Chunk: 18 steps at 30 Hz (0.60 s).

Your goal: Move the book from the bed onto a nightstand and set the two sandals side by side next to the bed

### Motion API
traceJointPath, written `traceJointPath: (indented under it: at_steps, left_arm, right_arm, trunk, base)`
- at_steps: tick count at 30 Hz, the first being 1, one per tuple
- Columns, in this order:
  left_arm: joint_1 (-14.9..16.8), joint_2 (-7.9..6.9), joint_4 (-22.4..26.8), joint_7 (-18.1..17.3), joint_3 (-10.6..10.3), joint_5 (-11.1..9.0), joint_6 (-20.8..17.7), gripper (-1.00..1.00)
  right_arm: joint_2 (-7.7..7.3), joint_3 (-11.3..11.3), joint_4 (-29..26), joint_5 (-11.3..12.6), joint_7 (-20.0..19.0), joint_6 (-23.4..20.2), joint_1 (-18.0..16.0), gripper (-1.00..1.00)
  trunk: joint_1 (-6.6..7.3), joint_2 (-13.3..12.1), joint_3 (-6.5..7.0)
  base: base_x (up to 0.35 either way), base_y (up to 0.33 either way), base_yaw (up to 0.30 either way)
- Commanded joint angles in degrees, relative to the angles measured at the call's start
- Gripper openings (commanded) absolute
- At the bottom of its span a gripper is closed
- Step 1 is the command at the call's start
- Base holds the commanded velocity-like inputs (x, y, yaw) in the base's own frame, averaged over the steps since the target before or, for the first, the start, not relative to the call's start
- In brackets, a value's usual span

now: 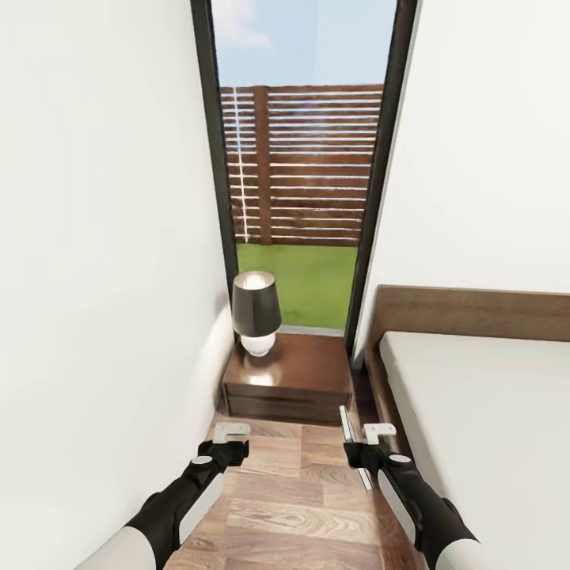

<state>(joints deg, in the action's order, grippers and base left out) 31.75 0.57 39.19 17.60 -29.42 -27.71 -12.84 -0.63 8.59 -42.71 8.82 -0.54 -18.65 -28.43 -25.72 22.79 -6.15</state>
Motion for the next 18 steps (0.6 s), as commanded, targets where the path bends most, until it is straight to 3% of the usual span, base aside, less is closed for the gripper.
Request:
traceJointPath:
  at_steps: [1, 11, 16, 18]
  left_arm:
    - [0.06, -0.04, 0.1, 0.51, -0.29, -0.51, -0.16, 1.0]
    - [0.06, -0.07, 0.1, 0.53, -0.29, -0.51, -0.16, 1.0]
    - [0.06, -0.12, 0.1, 0.52, -0.29, -0.51, -0.09, 1.0]
    - [0.06, -0.11, 0.21, 0.52, -0.29, -0.51, -0.07, 1.0]
  right_arm:
    - [-0.07, 0.2, -0.1, 0.56, 0.12, -0.26, -0.04, -1.0]
    - [-0.07, 0.22, -0.32, 0.58, 0.09, -0.19, -0.04, -1.0]
    - [-0.1, 0.29, -8.86, 0.53, 0.09, -0.37, 0.0, -1.0]
    - [-0.82, 0.34, -13.1, 0.51, 0.18, -1.81, 0.04, -1.0]
  trunk:
    - [-0.07, 0.13, -0.12]
    - [-0.07, 0.13, -0.12]
    - [-0.07, 0.13, -0.12]
    - [-0.07, 0.13, -0.12]
  base:
    - [0.319, 0.0, 0.0]
    - [0.324, 0.0, 0.0]
    - [0.122, 0.0, 0.0]
    - [0.025, 0.0, 0.0]
